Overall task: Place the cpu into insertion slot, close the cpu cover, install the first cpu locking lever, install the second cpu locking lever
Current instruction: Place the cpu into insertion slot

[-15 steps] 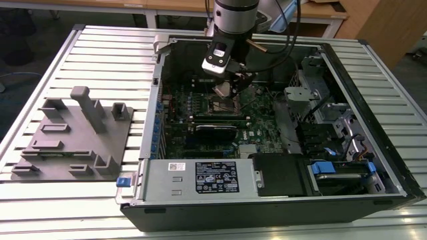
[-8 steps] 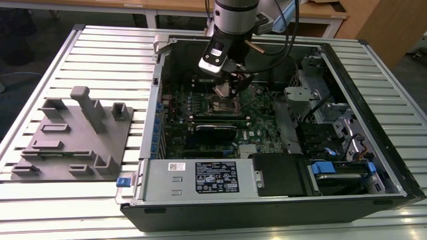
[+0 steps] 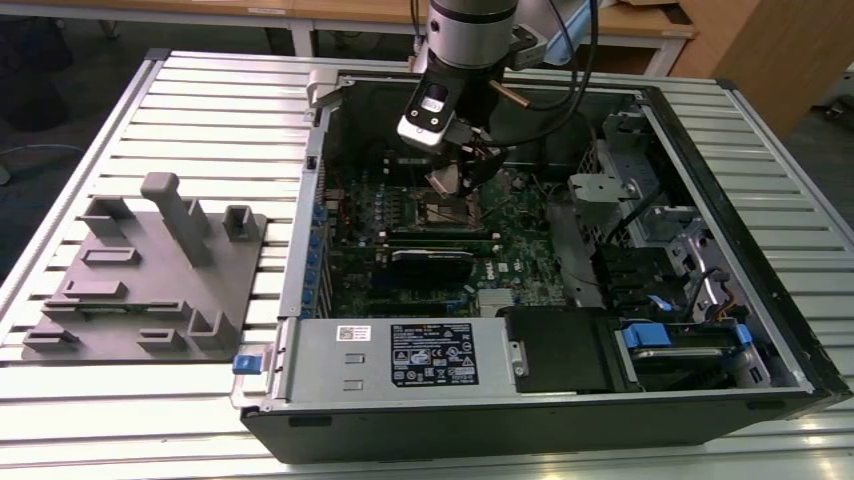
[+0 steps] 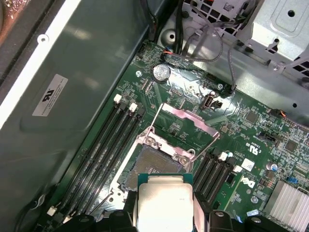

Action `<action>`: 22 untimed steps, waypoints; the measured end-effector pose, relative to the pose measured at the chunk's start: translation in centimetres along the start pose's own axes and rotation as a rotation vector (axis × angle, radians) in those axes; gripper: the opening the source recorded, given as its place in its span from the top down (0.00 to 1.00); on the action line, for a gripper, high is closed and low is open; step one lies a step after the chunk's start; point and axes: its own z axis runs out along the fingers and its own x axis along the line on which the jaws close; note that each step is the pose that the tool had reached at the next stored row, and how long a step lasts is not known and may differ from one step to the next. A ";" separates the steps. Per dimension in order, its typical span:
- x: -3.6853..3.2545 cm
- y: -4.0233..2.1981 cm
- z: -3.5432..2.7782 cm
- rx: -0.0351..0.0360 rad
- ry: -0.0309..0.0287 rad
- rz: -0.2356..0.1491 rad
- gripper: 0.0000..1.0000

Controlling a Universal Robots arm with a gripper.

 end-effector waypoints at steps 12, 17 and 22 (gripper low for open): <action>0.00 0.00 0.03 0.0002 -0.0026 0.046 0.46; 0.00 0.00 0.04 0.0002 -0.0029 0.052 0.46; 0.00 0.00 0.04 0.0002 -0.0035 0.062 0.46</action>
